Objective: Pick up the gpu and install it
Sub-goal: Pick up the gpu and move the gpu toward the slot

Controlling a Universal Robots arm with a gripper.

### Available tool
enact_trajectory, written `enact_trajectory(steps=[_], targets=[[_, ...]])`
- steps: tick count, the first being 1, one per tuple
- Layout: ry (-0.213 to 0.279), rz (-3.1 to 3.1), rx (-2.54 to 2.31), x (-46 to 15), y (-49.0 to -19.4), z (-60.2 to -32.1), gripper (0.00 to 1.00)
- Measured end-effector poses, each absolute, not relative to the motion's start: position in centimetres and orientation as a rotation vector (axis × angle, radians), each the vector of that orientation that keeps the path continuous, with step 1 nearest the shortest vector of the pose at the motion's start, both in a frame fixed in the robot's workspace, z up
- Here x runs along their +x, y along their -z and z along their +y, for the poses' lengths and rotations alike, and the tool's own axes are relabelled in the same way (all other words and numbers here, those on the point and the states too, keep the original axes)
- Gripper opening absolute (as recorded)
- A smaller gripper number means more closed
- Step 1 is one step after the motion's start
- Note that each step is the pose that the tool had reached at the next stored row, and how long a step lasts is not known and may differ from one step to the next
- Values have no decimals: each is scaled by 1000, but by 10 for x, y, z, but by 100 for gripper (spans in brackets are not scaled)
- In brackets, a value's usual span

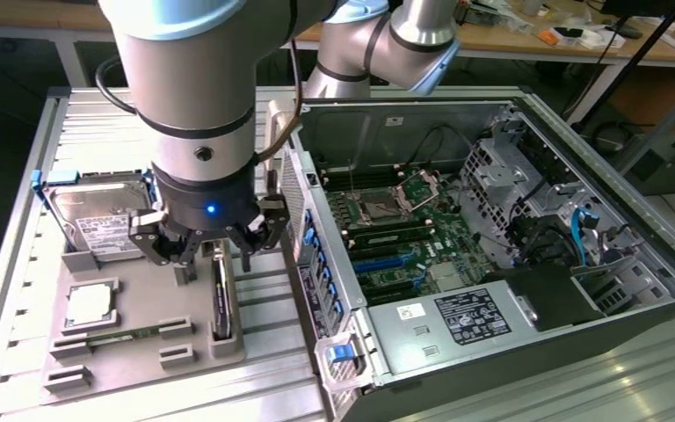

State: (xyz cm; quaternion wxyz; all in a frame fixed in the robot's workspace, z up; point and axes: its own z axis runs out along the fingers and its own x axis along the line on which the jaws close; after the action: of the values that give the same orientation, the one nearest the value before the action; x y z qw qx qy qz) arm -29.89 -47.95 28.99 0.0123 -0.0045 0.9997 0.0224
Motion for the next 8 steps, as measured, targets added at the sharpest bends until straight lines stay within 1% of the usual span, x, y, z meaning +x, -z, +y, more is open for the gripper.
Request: enact_trajectory(steps=[8], targets=[[-70,3116,-15,-299,-280,-477,60]])
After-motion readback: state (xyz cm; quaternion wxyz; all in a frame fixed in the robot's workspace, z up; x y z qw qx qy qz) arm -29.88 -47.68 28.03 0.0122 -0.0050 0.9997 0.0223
